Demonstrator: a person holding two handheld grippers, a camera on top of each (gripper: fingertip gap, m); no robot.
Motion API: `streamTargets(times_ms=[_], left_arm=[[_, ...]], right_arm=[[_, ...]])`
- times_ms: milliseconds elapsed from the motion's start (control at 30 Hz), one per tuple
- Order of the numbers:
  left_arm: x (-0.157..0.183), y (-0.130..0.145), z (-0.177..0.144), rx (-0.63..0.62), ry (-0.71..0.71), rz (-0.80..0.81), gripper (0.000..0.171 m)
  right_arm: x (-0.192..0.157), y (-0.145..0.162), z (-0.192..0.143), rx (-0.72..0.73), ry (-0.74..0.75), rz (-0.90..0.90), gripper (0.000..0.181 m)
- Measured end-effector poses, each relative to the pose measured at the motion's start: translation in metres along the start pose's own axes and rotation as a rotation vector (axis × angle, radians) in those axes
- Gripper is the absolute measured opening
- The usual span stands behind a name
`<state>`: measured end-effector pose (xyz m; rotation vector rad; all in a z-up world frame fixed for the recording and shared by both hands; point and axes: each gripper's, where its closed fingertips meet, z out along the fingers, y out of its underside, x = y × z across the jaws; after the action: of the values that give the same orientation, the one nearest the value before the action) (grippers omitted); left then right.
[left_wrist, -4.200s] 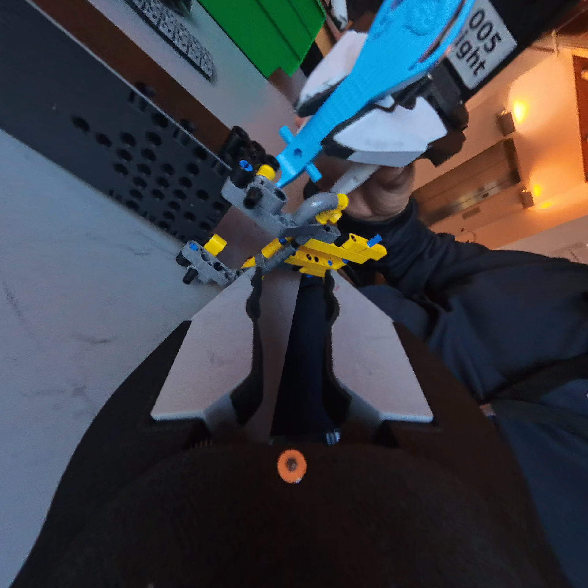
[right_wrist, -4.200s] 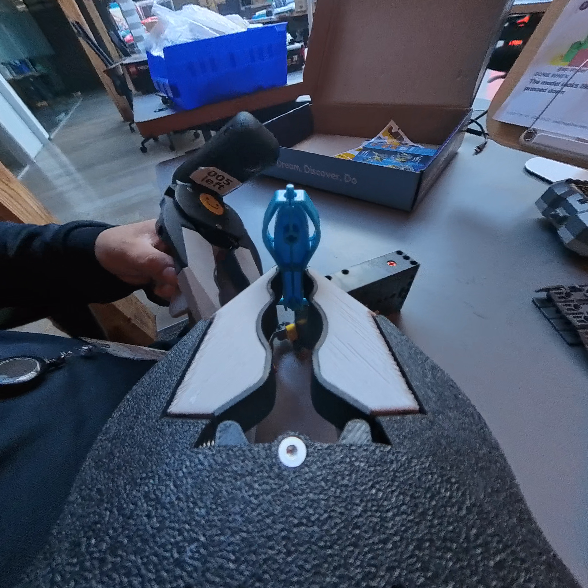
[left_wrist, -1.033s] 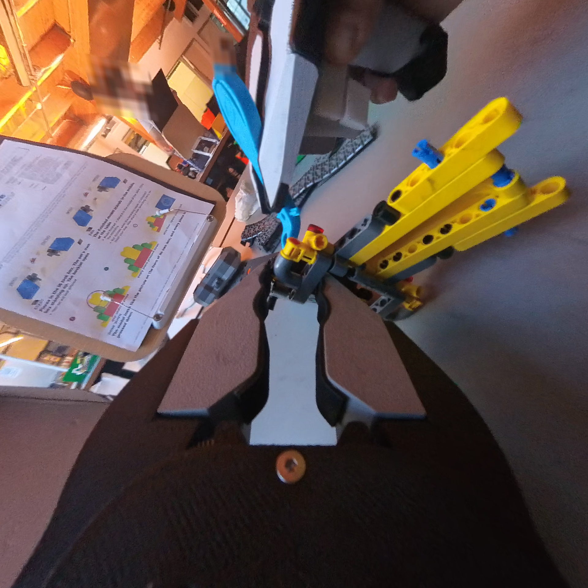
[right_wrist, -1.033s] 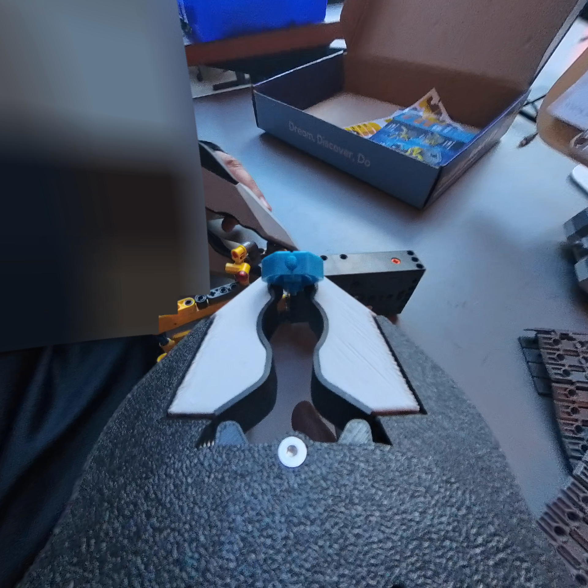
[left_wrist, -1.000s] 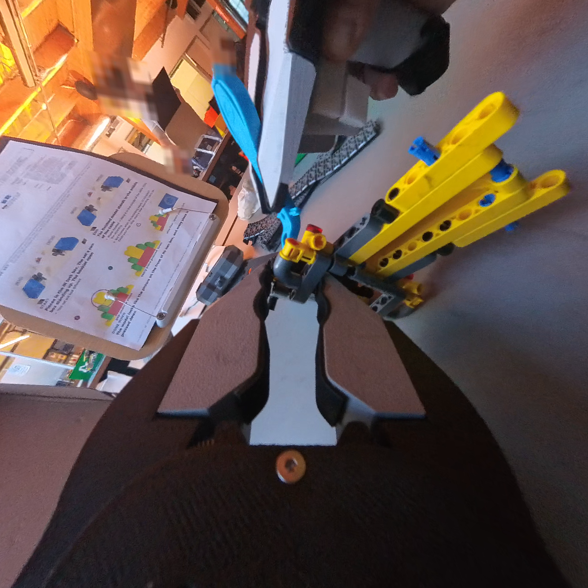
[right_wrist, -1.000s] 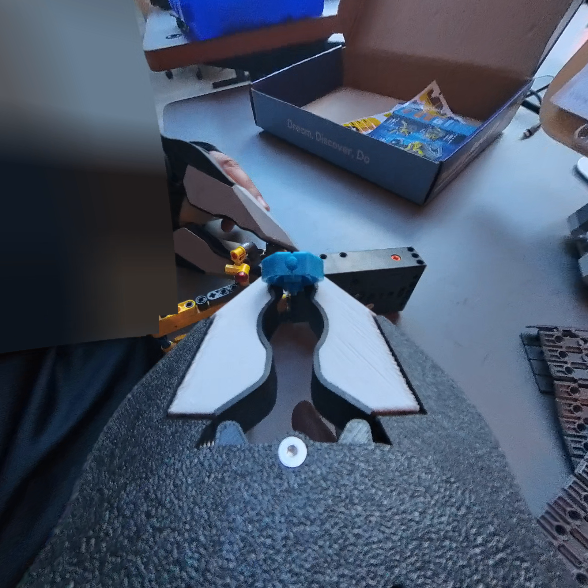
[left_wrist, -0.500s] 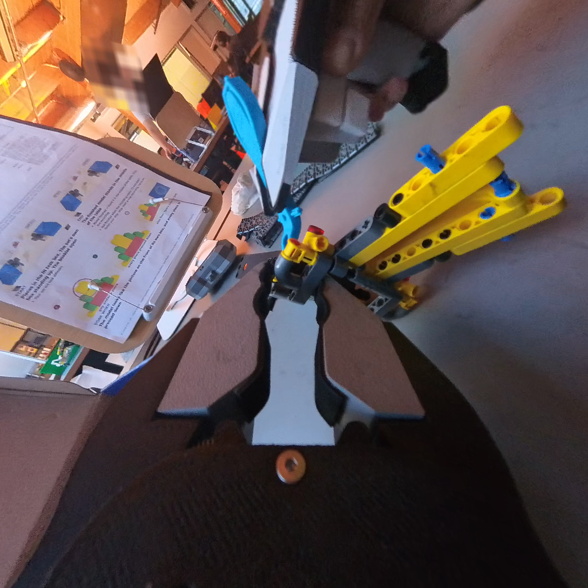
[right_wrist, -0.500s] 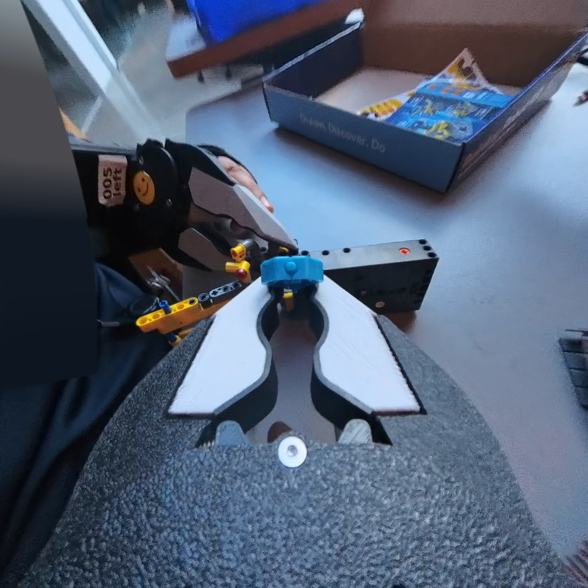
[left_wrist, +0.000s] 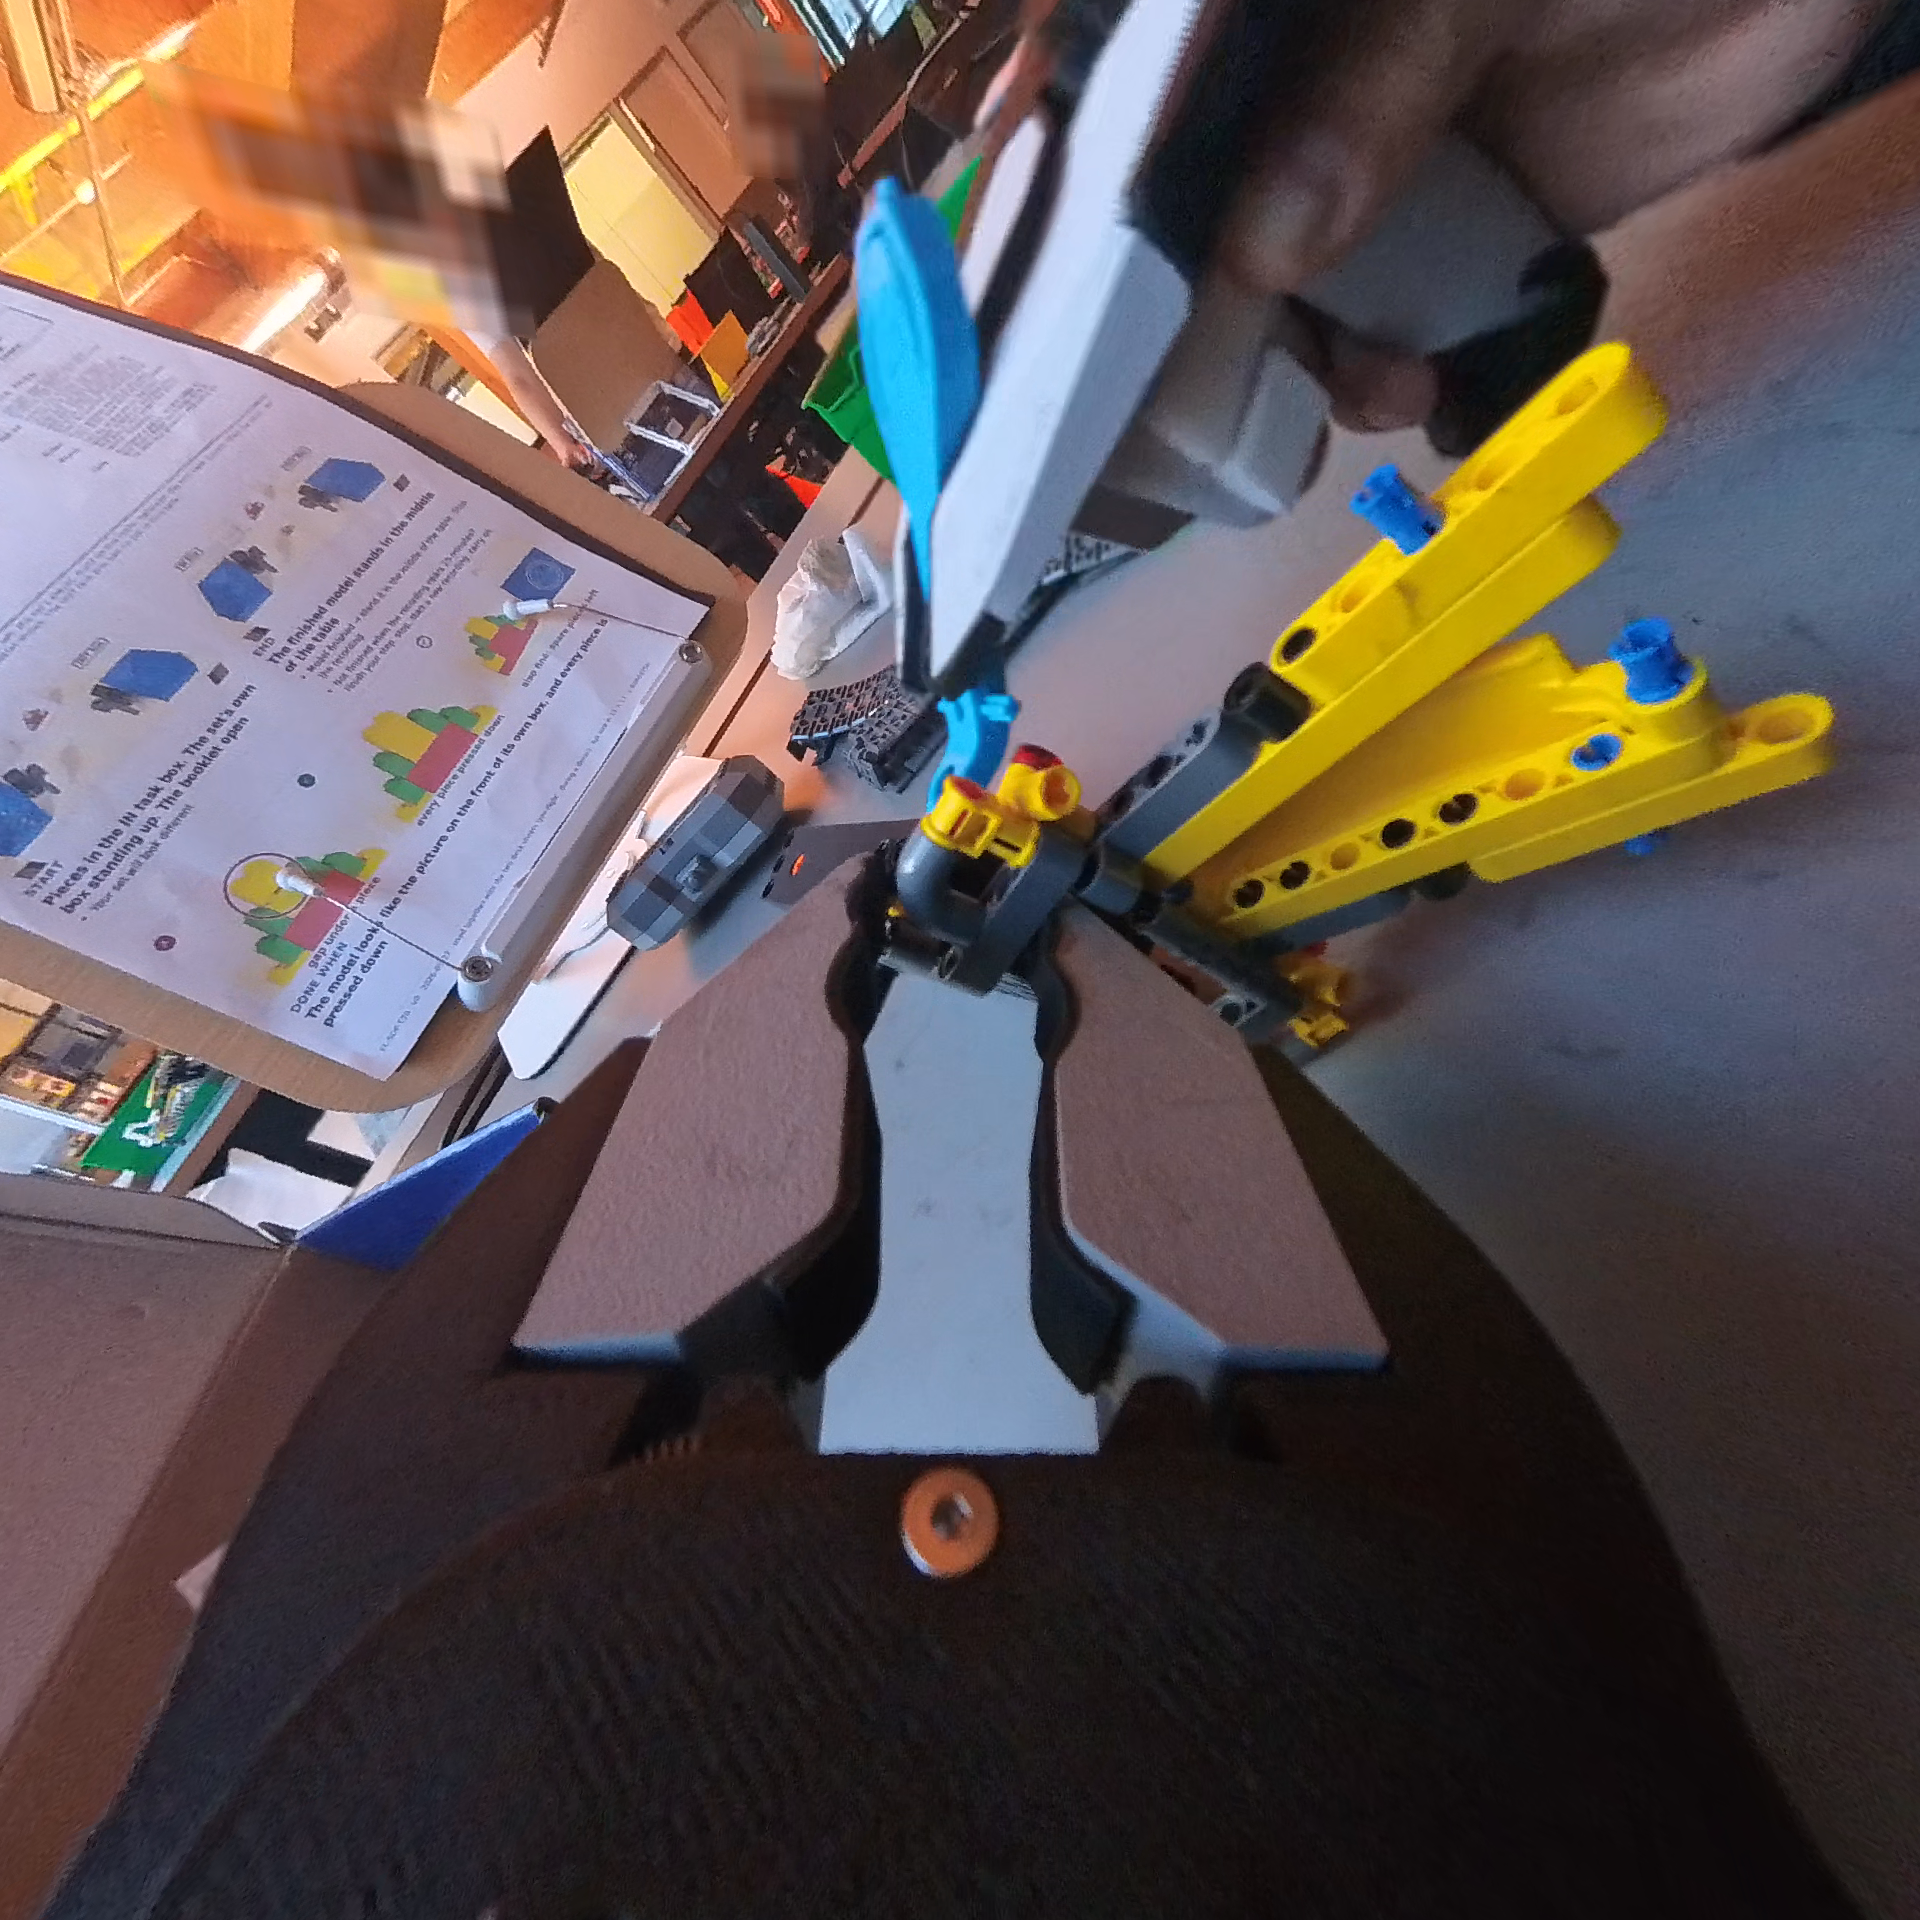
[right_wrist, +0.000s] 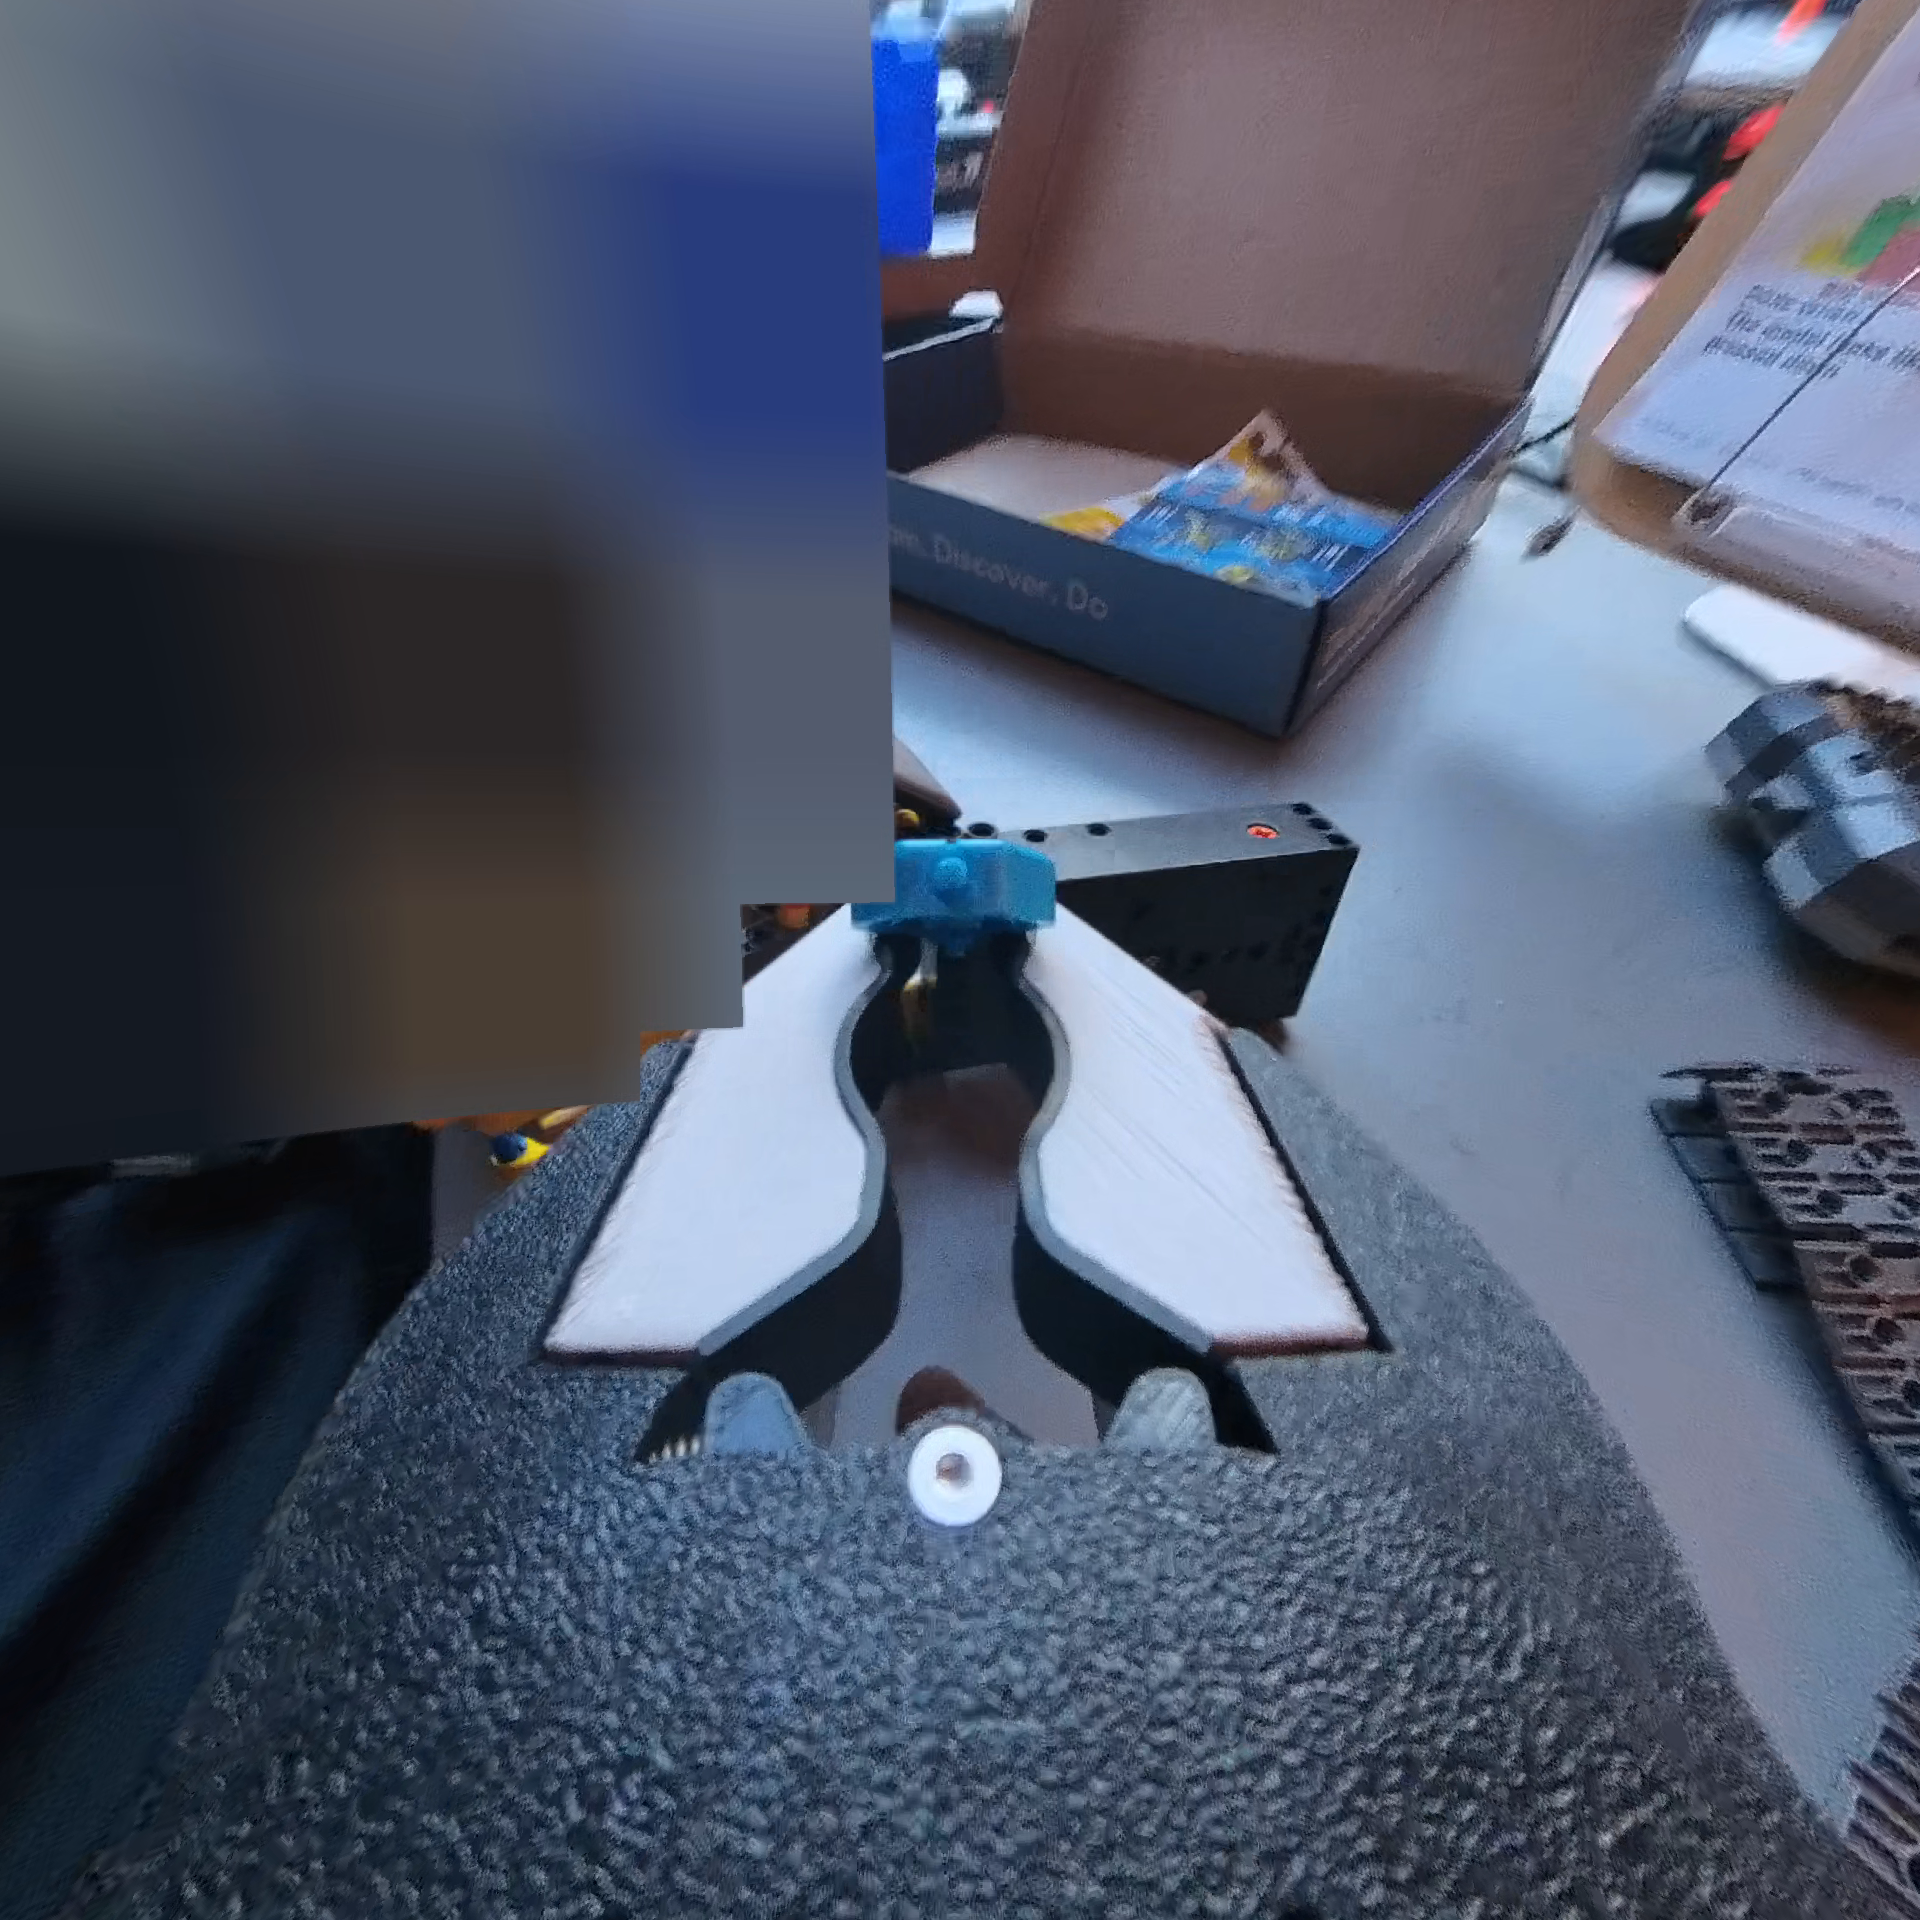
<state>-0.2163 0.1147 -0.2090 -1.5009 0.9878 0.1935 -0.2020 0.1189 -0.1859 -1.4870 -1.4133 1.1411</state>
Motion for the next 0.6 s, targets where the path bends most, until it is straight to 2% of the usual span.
streamTargets(times_ms=[100, 200, 300, 600], left_arm=[[0.0001, -0.0001, 0.0000, 0.004, 0.002, -0.004, 0.026], [0.0001, -0.0002, 0.0002, 0.004, 0.003, -0.006, 0.026], [-0.0014, 0.0007, -0.0006, 0.001, 0.000, -0.013, 0.026], [-0.0008, 0.0001, 0.0013, -0.011, -0.009, 0.011, 0.026]], right_arm=[[0.0036, -0.0018, 0.0014, -0.088, -0.071, 0.080, 0.008], [-0.0010, -0.0035, 0.0022, -0.164, -0.097, 0.041, 0.009], [-0.0035, -0.0055, 0.0040, -0.171, -0.072, -0.039, 0.009], [-0.0020, -0.0058, 0.0039, -0.233, -0.038, -0.038, 0.008]])
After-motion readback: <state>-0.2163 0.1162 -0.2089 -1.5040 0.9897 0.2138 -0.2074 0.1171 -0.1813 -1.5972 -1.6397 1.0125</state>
